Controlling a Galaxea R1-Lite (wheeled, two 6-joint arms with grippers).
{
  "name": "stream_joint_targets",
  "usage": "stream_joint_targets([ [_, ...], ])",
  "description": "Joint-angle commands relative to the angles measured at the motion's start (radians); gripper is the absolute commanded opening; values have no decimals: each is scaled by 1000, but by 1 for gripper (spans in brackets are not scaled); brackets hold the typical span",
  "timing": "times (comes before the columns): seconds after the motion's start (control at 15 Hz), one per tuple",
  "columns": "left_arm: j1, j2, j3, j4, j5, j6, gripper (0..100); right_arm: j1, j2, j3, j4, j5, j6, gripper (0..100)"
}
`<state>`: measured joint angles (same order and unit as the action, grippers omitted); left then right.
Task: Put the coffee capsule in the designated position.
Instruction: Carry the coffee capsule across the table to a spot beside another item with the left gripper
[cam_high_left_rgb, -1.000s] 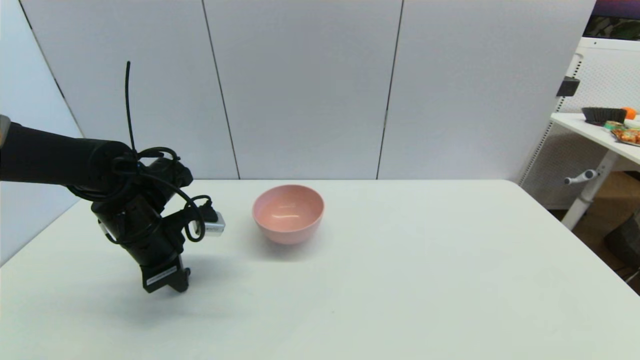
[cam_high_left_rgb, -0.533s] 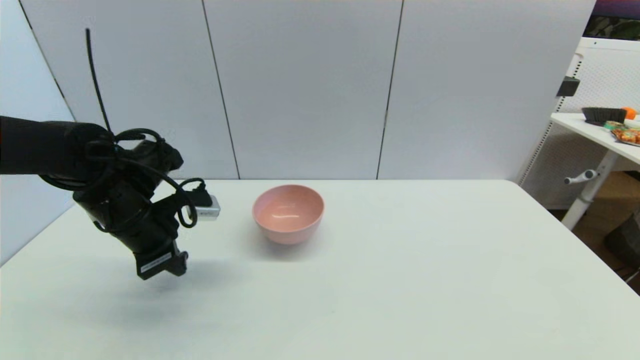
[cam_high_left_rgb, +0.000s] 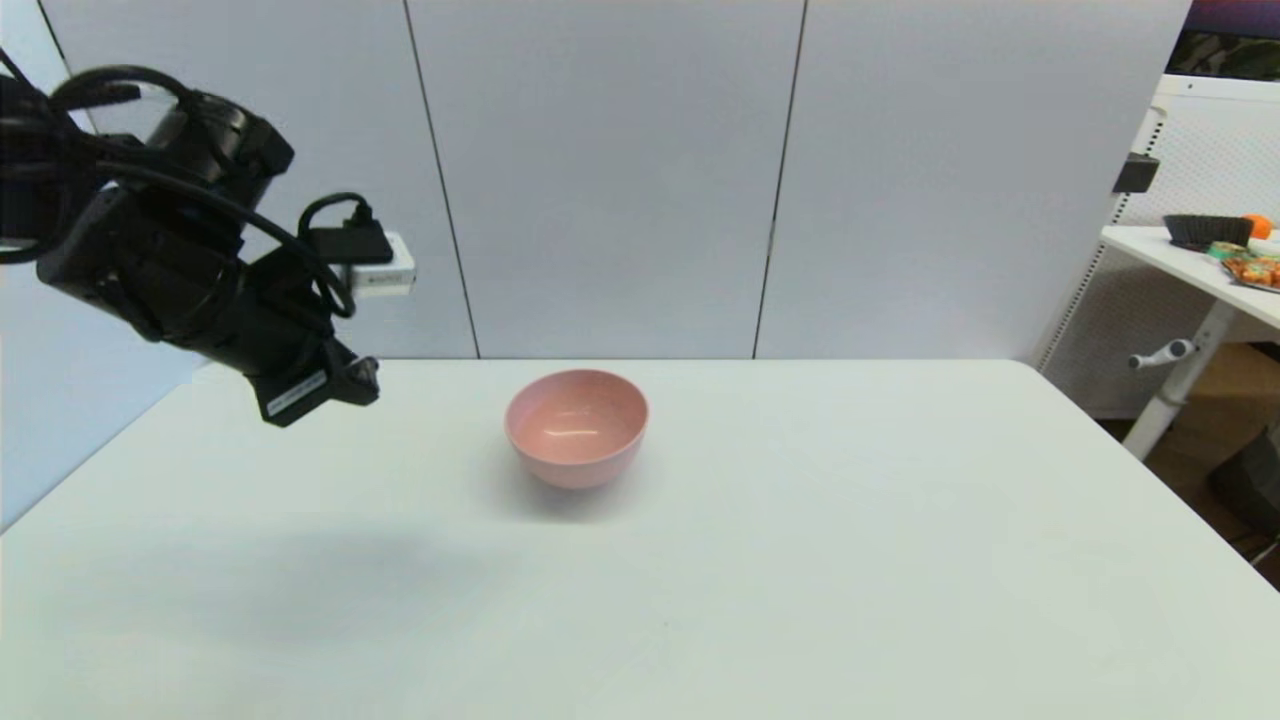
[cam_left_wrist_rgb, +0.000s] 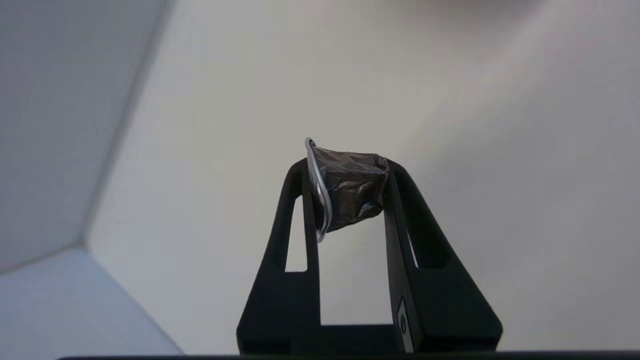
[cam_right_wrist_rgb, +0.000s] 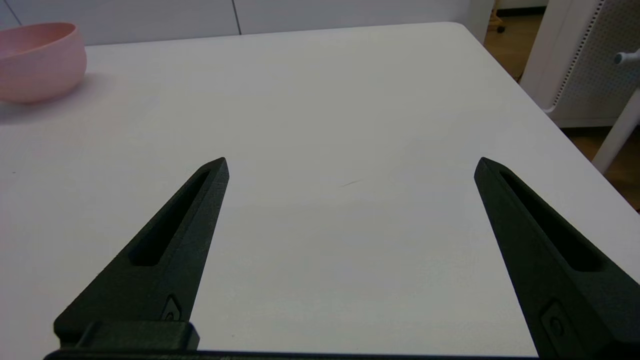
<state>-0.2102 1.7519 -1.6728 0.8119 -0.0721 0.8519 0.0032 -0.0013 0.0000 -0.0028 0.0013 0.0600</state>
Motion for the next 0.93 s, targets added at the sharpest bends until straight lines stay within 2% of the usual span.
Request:
stream_joint_targets([
  [0.07,-12,113,-222,1,-9,4,0,1,1,0,0,0,0,100],
  [0.27,-34,209,-237,-191,-67,-1,0,1,1,0,0,0,0,100],
  [0.53,-83,331,-237,-367,-149,-47,0,1,1,0,0,0,0,100],
  [0.73,-106,414,-237,-461,-181,-50,0,0,1,0,0,0,0,100],
  [0.93,-117,474,-237,-496,-215,-51,0,0,1,0,0,0,0,100],
])
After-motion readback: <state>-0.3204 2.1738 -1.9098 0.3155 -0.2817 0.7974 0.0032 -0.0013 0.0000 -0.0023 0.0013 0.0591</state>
